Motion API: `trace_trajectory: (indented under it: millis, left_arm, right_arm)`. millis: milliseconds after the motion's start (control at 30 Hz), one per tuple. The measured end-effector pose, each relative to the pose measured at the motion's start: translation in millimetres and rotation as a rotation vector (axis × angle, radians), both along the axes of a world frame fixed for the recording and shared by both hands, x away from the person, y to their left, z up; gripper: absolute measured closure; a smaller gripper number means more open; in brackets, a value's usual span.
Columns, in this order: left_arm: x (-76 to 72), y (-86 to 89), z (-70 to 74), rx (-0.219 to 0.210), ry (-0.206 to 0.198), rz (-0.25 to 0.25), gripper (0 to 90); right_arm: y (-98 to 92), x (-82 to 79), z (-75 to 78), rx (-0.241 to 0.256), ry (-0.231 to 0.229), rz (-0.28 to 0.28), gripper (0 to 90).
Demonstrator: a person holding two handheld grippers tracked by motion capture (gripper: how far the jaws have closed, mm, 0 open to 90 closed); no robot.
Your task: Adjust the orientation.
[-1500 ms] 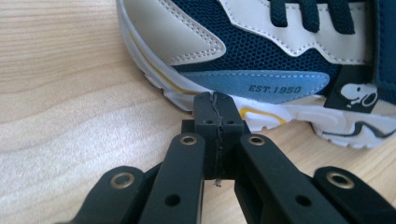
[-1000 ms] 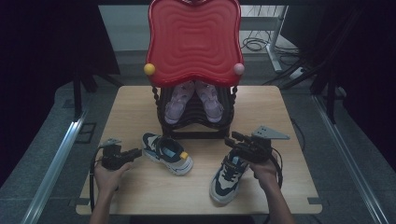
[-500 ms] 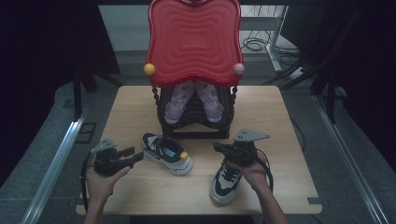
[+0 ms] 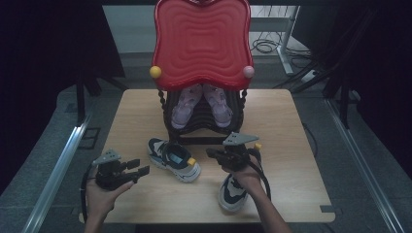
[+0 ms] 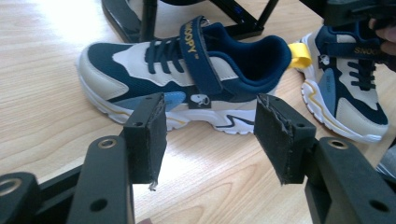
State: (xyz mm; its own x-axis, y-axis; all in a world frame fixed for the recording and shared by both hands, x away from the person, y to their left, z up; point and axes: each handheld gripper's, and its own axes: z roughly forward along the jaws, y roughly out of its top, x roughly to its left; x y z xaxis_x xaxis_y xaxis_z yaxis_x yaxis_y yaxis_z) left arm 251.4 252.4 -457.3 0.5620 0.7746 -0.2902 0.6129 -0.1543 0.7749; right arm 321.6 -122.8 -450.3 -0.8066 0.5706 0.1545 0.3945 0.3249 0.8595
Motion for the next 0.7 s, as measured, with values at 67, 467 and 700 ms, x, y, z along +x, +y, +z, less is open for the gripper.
trace_trajectory:
  millis: [67,467,700]
  left_arm:
    - [-0.1,-1.7,-0.6,-0.001,0.003,-0.008,44.1]
    - [-2.9,-2.6,2.3,-0.008,0.000,-0.023,43.1]
    - [-6.8,1.0,8.2,-0.006,-0.012,-0.016,42.3]
  right_arm:
    - [5.9,2.4,1.5,-0.005,0.003,0.008,90.0]
    - [46.5,21.9,-2.3,-0.092,0.044,0.031,90.0]
    - [65.5,31.6,-13.8,-0.145,0.054,0.027,90.0]
